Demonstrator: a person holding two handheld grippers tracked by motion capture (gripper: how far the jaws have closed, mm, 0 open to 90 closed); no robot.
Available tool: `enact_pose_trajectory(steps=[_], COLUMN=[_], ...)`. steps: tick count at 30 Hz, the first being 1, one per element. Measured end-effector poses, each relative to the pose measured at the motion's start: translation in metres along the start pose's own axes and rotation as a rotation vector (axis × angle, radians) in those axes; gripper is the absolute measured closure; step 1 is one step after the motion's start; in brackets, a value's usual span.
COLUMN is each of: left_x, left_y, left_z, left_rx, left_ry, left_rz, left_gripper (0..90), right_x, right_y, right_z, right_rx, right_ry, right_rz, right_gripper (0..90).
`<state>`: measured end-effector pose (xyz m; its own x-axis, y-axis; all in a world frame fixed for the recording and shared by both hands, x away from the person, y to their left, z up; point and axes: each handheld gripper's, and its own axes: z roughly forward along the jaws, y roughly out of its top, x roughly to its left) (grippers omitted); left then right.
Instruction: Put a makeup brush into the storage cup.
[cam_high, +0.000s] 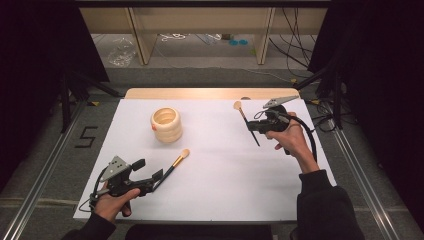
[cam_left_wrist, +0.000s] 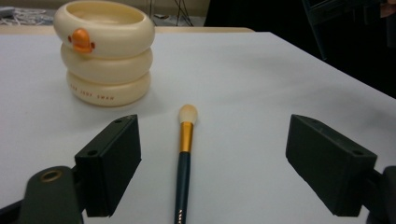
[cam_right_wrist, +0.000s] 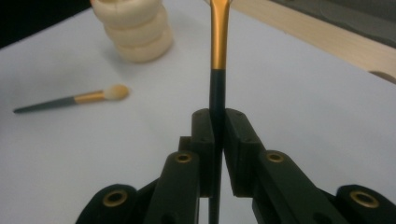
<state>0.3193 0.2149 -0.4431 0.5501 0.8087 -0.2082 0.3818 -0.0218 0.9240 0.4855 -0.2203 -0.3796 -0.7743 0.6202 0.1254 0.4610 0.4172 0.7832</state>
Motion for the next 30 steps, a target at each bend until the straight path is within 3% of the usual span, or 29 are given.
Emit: enact_pose_trajectory(steps=[4,12,15,20,23,26,30], left_x=[-0.007,-0.015,-0.018,-0.025,-0.03,-0.035,-0.038], left_y=[0.001,0.009,0.013,0.017,0.019,0.021,0.023], left_z=[0.006,0.027,0.036,0.047,0.053,0.058,0.066], left_rx=[0.009,0.001,-0.002,0.0,-0.001,-0.002,0.008], left_ry=[-0.029,-0.071,-0.083,-0.142,-0.157,-0.167,-0.186], left_rz=[0.008,-0.018,-0.004,-0.032,-0.005,-0.001,0.007], left_gripper=[18.1,21.1,21.3,21.3,21.4,22.6,25.3], right_x=[0.017,0.046,0.057,0.076,0.087,0.098,0.105], right_y=[0.004,0.005,0.004,0.003,0.002,0.003,0.001], right_z=[0.0,0.007,0.009,0.012,0.013,0.016,0.021], right_rx=[-0.065,-0.168,-0.181,-0.235,-0.265,-0.278,-0.294], right_ry=[0.035,0.09,0.105,0.136,0.172,0.198,0.223], right_rz=[-0.004,0.01,0.002,-0.02,-0.018,-0.033,-0.017], right_gripper=[82.9,82.9,83.0,83.0,83.0,83.0,83.0])
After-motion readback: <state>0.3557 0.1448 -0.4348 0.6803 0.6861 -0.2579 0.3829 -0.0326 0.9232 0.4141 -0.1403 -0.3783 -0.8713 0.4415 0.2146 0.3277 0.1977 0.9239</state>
